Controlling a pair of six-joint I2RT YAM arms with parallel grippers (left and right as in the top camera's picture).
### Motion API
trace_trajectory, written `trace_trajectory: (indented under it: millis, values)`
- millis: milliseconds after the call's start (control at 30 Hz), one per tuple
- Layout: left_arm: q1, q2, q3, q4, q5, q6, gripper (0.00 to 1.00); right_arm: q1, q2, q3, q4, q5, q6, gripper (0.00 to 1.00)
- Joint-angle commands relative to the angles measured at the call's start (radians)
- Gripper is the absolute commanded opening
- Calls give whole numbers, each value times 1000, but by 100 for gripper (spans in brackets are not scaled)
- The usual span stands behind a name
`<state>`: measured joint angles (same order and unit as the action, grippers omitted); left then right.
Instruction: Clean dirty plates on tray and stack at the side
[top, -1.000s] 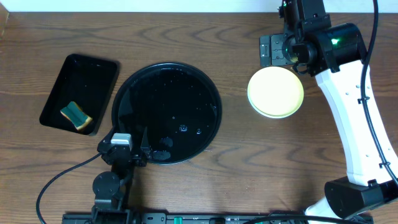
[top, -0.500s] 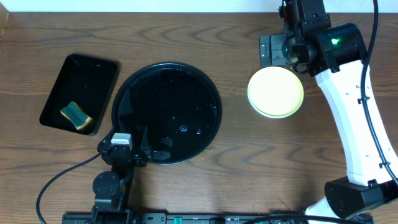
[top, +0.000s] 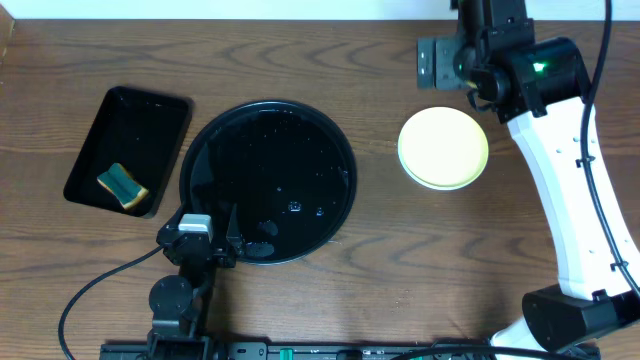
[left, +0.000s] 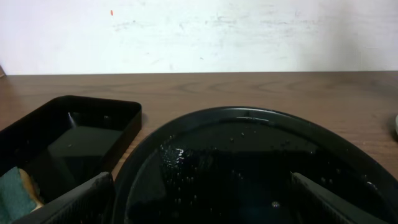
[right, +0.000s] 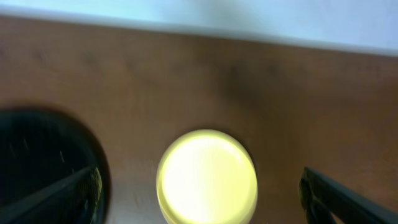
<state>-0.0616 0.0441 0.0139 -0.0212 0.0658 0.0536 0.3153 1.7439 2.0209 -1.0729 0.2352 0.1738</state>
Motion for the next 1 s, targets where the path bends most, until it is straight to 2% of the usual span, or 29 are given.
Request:
trace_trajectory:
  millis: [0,167,400,567,733,967]
  values:
    - [-2,1,-10,-43,31,14,88,6,-93,2,88,9,-13,99]
    - [-2,1,-10,-43,31,14,88,4,-245,-135,314,24,-14,99]
    - [-2,1,-10,-43,31,14,88,-7,-574,-562,608,30,-14,99]
    - [-2,1,-10,-43,31,14,88,-27,-816,-846,702,29,-13,99]
    - [-2,1,-10,-43,31,14,88,-44,-1052,-1078,710,29,24,99]
    - [-2,1,-10,-43,31,14,88,-90,-1327,-1361,734,23,136,99]
